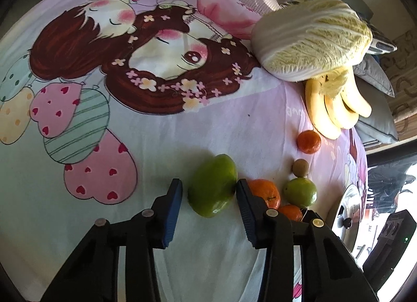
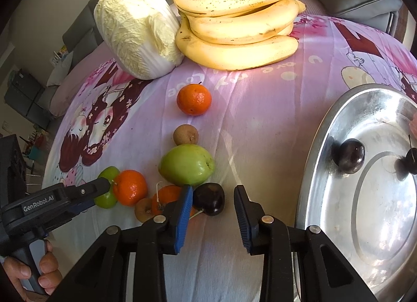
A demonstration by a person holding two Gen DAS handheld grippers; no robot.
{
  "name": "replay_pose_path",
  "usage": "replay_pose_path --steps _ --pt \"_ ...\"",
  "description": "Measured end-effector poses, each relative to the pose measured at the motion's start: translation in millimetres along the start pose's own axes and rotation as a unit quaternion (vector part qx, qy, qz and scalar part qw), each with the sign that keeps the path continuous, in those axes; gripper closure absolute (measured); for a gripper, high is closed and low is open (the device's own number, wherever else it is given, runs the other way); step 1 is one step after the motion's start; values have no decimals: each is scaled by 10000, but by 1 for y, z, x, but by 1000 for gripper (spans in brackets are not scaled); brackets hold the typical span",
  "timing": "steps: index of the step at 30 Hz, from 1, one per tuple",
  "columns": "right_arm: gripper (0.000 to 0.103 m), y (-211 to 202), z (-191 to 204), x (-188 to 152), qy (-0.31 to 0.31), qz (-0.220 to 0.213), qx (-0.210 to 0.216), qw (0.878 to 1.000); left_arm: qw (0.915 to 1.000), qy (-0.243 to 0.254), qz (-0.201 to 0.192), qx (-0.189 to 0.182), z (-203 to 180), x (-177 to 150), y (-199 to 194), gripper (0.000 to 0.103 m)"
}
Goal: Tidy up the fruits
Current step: 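Close the left tool on the green mango while the right tool grasps the dark cherry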
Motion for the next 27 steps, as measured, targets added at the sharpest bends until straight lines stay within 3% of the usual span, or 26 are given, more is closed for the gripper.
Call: replay_pose_path --steps 5,10,27 --pt "68 -9 -2 2 0 -94 11 10000 9991 -311 -231 160 18 11 -11 59" --pt "68 -25 -2 -4 -159 -127 -176 9996 9993 -255 -213 183 15 11 -12 57" --pt "68 3 2 -24 -1092 571 -1007 9873 9996 182 148 147 -11 4 5 57"
Point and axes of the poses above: each gripper's, at about its wrist camera, not at the fingertips, and y roughly the way its jaws point, z to its left, x to its top, the point moved 8 cm from there along y, roughly the way its jaws point, and after that the axes turned 8 degrees about x, right-handed, at the moved point
